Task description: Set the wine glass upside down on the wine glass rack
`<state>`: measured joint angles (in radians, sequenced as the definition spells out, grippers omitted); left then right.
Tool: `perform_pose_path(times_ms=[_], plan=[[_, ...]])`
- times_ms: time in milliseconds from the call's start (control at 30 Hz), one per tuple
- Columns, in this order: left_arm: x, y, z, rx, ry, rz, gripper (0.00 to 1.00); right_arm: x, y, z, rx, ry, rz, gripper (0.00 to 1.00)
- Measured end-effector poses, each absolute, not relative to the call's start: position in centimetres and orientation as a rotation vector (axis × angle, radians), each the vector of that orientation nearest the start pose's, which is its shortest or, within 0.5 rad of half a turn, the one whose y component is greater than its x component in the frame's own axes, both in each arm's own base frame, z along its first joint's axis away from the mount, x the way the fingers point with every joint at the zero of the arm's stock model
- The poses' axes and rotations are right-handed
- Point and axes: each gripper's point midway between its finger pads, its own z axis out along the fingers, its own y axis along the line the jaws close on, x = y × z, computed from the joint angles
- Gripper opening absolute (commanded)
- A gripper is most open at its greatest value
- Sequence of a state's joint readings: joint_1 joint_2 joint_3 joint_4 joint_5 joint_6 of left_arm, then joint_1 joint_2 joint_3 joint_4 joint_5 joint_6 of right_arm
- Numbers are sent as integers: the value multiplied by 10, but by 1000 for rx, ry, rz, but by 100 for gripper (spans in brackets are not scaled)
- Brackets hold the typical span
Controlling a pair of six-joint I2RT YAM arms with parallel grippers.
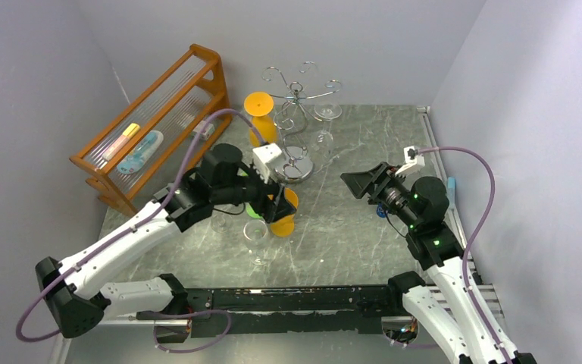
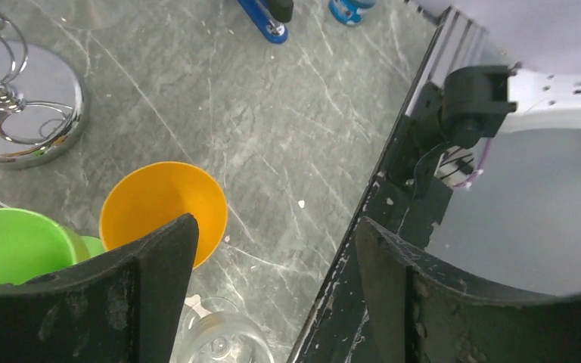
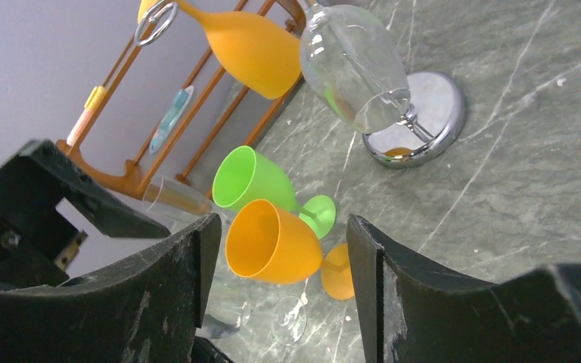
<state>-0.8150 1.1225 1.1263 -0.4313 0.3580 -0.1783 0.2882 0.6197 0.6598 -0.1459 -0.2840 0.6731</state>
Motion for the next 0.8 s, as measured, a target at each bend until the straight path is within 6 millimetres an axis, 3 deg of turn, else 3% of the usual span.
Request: perform_pose_path(times_ms=[167, 467, 633, 800], plan=[[184, -320, 251, 973, 1954, -851, 81, 251, 144, 269, 208, 1785, 931, 65], [188, -339, 215, 1047, 2038, -625, 76, 255, 136, 204, 431, 1954, 894, 63], [199, -341, 191, 1027, 2124, -488, 75, 254, 135, 194, 491, 1974, 900, 62], [205, -333, 161, 1021, 2220, -367, 54, 253, 134, 192, 518, 1980, 900, 62]])
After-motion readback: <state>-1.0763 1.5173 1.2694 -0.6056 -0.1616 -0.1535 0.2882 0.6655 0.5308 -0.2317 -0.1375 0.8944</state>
